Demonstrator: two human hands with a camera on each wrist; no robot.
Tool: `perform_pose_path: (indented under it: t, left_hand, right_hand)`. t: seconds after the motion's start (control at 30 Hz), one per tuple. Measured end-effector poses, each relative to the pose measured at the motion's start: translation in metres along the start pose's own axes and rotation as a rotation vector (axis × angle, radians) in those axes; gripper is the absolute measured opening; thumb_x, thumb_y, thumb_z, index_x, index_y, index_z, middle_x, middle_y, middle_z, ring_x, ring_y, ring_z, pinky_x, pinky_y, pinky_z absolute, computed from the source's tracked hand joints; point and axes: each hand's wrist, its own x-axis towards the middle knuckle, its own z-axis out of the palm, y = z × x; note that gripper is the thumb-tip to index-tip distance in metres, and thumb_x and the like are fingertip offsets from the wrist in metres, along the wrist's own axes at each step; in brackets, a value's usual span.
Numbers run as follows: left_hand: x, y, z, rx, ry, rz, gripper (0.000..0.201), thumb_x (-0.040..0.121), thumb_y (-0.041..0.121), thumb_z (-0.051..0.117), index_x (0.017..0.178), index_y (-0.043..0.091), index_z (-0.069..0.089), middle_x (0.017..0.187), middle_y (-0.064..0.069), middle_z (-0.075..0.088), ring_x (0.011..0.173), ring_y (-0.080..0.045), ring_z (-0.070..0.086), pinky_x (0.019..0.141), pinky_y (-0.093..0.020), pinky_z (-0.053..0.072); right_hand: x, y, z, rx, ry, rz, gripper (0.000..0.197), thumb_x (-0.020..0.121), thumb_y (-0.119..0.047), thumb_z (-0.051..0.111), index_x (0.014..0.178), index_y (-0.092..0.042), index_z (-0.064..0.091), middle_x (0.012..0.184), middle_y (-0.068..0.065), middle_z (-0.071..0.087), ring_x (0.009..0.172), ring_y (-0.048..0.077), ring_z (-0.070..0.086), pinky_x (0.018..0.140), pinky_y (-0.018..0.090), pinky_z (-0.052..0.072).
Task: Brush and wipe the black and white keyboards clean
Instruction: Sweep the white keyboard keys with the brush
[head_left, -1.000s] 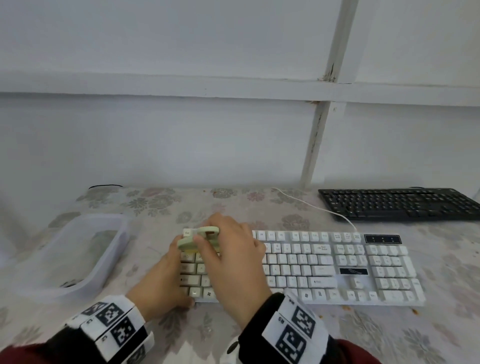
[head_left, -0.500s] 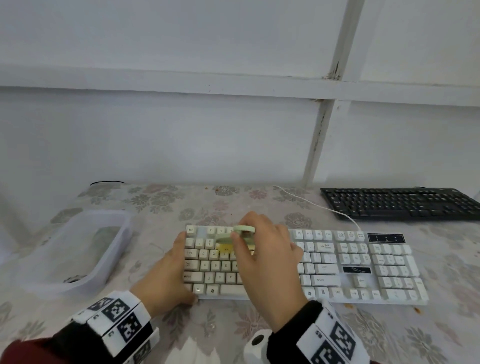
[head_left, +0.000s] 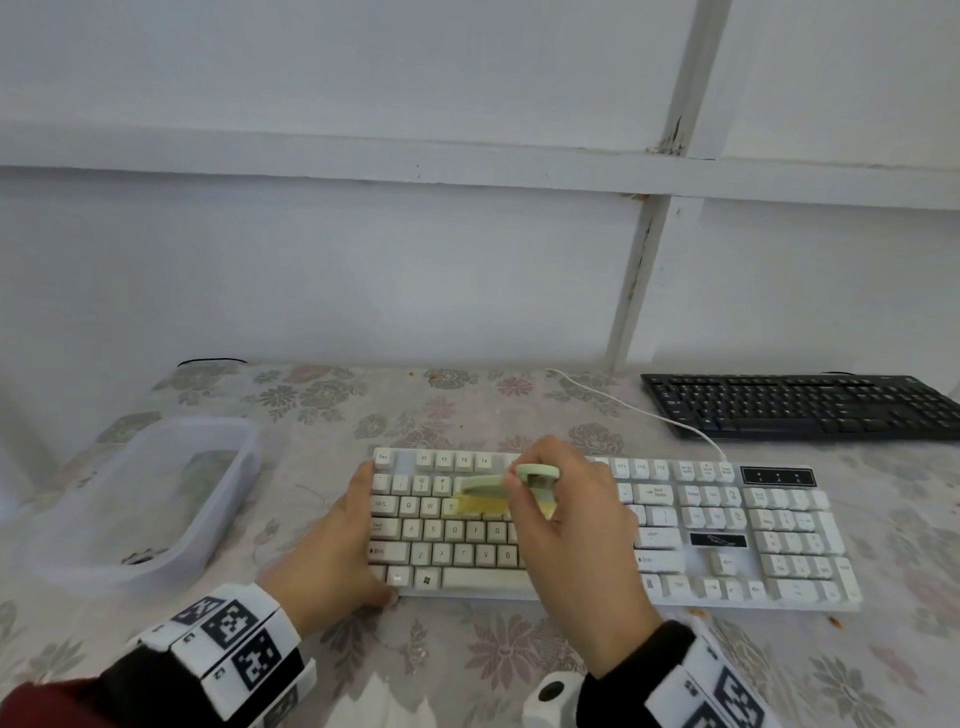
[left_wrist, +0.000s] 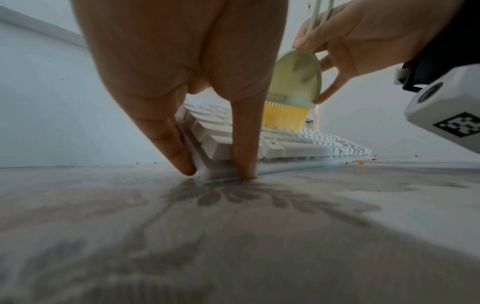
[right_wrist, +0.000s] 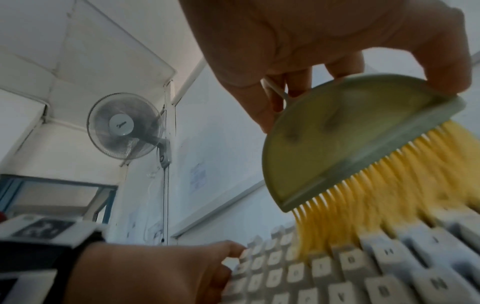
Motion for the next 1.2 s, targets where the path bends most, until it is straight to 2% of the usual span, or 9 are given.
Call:
perform_pose_path:
  t: [0.13,0.3,0.43,0.5,0.6,0.73,0.8,0.87,1.2]
  left_hand:
    - [0.001,0.002,-0.001,-0.022,0.003,0.022,0.120,0.055,0.018,0.077,0.144,0.031,-0.003,0.123,0.008,0.046,0.103,-0.006,0.053,0.083,-0.023,0.050]
    - [-0.002,0.007,-0.002,-0.058,0.012,0.054,0.109,0.058,0.015,0.076,0.137,0.041,0.004,0.117,0.017,0.048,0.099,0.002,0.053,0.073,-0.013,0.047]
    - [-0.002,0.006,-0.002,-0.047,0.009,0.030,0.113,0.056,0.017,0.076,0.140,0.039,0.004,0.116,0.016,0.049,0.098,0.000,0.055,0.074,-0.017,0.050]
    - [-0.003,0.007,-0.002,-0.043,0.009,0.024,0.113,0.057,0.017,0.076,0.140,0.038,0.003,0.116,0.015,0.049,0.097,-0.001,0.056,0.075,-0.018,0.051]
    - [-0.003,0.010,-0.003,-0.048,0.008,0.025,0.110,0.058,0.013,0.076,0.136,0.041,0.004,0.113,0.016,0.049,0.095,-0.001,0.056,0.072,-0.015,0.050]
    - [-0.005,0.012,-0.003,-0.059,0.012,0.031,0.108,0.057,0.013,0.076,0.134,0.043,0.007,0.112,0.016,0.051,0.093,-0.001,0.057,0.070,-0.013,0.050]
    - [-0.005,0.013,-0.003,-0.065,0.012,0.031,0.106,0.058,0.014,0.077,0.133,0.043,0.008,0.112,0.017,0.052,0.093,0.000,0.058,0.069,-0.012,0.049]
    - [-0.005,0.014,-0.003,-0.071,0.009,0.025,0.107,0.059,0.015,0.078,0.136,0.041,0.008,0.113,0.018,0.052,0.093,0.003,0.058,0.070,-0.013,0.050]
    - [-0.006,0.019,-0.004,-0.086,0.021,0.040,0.105,0.059,0.011,0.079,0.128,0.046,0.008,0.114,0.019,0.050,0.095,0.009,0.055,0.071,-0.008,0.047]
  right_hand:
    - [-0.002,-0.002,-0.008,0.188,0.039,-0.036,0.008,0.085,-0.041,0.047,0.080,-0.034,0.048,0.086,-0.016,0.057,0.086,0.010,0.051,0.083,0.048,0.045]
    - [-0.004,0.016,-0.011,0.184,0.040,-0.021,0.008,0.085,-0.045,0.048,0.084,-0.037,0.050,0.092,-0.019,0.056,0.087,0.007,0.050,0.083,0.048,0.045]
    - [-0.004,0.036,-0.022,0.122,0.066,0.004,0.015,0.090,-0.027,0.058,0.079,-0.035,0.051,0.099,-0.023,0.052,0.088,0.006,0.046,0.086,0.048,0.043]
    - [-0.006,0.035,-0.026,0.107,0.073,-0.042,0.019,0.090,-0.023,0.059,0.077,-0.035,0.051,0.101,-0.025,0.051,0.092,0.004,0.045,0.087,0.039,0.041]
    - [-0.008,0.029,-0.026,0.197,0.027,-0.071,0.014,0.089,-0.028,0.059,0.079,-0.036,0.054,0.096,-0.019,0.056,0.090,0.006,0.049,0.072,0.019,0.038]
    - [-0.005,0.049,-0.032,0.180,0.041,-0.024,0.011,0.090,-0.030,0.058,0.080,-0.033,0.055,0.087,-0.014,0.058,0.077,0.001,0.049,0.067,0.021,0.036]
    - [-0.004,0.059,-0.039,0.200,0.034,0.023,0.010,0.090,-0.029,0.058,0.080,-0.031,0.056,0.083,-0.008,0.058,0.058,0.002,0.043,0.058,0.014,0.033]
    - [-0.004,0.063,-0.048,0.201,0.062,0.025,0.013,0.089,-0.025,0.060,0.078,-0.031,0.057,0.082,-0.007,0.058,0.056,0.003,0.040,0.053,0.011,0.033]
    - [-0.007,0.088,-0.065,0.234,0.139,0.042,0.006,0.086,-0.026,0.061,0.083,-0.030,0.058,0.085,-0.005,0.059,0.068,0.007,0.044,0.059,0.013,0.035]
